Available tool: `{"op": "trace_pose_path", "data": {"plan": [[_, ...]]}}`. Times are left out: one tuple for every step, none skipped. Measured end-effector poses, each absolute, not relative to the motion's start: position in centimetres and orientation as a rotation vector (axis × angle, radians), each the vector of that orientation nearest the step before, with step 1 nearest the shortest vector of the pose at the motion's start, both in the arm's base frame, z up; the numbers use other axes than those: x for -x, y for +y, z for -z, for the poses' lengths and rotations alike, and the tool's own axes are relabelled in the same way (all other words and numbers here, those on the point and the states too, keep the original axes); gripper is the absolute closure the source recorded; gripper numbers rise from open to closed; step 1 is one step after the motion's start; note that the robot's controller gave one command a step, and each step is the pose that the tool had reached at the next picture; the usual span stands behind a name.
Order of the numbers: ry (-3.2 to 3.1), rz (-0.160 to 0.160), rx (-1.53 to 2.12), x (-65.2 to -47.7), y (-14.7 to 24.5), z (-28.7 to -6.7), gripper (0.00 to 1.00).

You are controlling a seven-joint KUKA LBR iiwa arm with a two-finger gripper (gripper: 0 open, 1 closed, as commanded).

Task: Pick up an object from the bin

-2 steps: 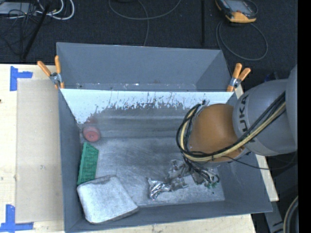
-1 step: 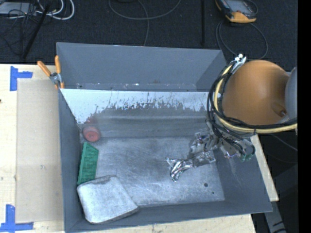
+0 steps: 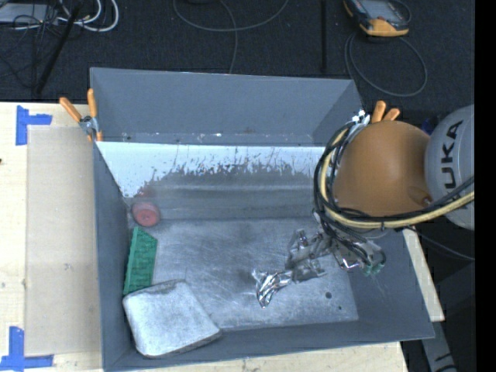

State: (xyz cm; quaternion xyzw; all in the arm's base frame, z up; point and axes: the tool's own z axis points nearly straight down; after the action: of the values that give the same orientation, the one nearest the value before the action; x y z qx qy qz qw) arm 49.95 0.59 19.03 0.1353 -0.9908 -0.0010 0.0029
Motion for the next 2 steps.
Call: {"op": "trace_pose_path", "data": {"plan": [[-3.028, -0.005, -0.87, -53.29, -5.5, -34.12, 1.0], [-3.022, 0.001, -0.864, -53.17, -5.44, -33.79, 0.0]]}}
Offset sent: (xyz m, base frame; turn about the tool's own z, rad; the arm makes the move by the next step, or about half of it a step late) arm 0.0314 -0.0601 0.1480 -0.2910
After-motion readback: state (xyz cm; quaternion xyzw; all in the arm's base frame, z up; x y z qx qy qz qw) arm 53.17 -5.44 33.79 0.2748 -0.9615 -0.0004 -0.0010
